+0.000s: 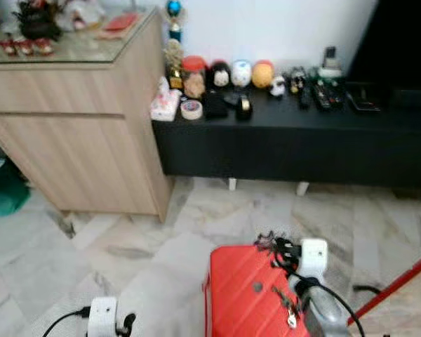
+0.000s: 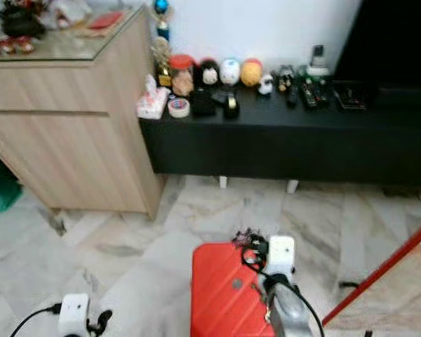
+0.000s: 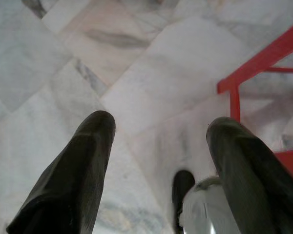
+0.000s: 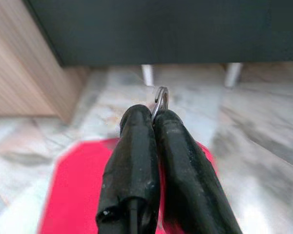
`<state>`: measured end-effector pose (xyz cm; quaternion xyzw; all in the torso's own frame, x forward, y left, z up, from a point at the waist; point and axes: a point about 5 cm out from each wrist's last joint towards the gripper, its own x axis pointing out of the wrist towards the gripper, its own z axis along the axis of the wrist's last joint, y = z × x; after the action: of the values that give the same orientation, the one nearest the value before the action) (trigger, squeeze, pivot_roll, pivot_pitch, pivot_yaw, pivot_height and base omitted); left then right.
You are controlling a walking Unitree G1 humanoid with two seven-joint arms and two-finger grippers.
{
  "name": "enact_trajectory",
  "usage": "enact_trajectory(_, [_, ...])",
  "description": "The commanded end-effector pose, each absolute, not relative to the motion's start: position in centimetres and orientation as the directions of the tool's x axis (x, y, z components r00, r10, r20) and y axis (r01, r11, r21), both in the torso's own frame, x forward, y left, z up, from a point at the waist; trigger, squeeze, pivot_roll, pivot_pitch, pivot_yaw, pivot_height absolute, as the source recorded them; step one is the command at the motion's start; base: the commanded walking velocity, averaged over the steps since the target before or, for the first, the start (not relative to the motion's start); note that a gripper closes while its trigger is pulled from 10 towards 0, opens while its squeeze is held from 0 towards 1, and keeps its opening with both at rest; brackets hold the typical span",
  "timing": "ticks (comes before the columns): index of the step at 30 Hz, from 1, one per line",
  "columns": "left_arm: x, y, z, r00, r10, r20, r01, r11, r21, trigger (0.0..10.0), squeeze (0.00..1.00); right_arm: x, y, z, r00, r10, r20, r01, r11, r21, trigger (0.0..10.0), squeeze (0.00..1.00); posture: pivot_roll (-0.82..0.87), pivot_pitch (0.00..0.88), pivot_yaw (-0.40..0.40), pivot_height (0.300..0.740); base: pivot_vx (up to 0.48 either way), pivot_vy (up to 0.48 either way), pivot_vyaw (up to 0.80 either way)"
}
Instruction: Hang keys on a hook
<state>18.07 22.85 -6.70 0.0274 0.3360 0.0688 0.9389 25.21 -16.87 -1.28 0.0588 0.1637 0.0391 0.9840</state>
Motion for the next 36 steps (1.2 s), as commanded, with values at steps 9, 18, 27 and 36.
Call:
enact_trajectory(9, [17.2,22.7,-7.2,0.743,0.141,-0.655,-0.105,0.990,0.094,10.0,0.00,26.1,-16.4,-0.8,0.956,0.080,-0.282,-0.047,0.992,0.121,10.0,0.00,0.03,0.000,-0.008,0.725,-0.350,0.000,0.00])
enact_trajectory(18, [16.9,22.7,-7.4,0.736,0.145,-0.662,-0.110,0.989,0.095,10.0,0.00,26.5,-16.4,-0.3,0.965,0.059,-0.254,-0.028,0.992,0.122,10.0,0.00,0.03,0.000,-0.006,0.725,0.000,0.000,0.00])
enact_trajectory(27, [17.3,22.9,-7.2,0.735,0.152,-0.661,-0.112,0.988,0.102,10.0,0.00,27.2,-16.4,0.6,0.975,0.018,-0.220,0.011,0.991,0.131,10.0,0.00,0.04,0.000,-0.009,0.725,0.000,0.000,0.00])
enact_trajectory(36, [17.3,22.7,-7.3,0.733,0.147,-0.664,-0.106,0.989,0.102,10.0,0.00,27.5,-16.4,1.1,0.978,0.007,-0.206,0.021,0.991,0.132,10.0,0.00,0.04,0.000,-0.013,0.725,0.000,-0.054,0.00])
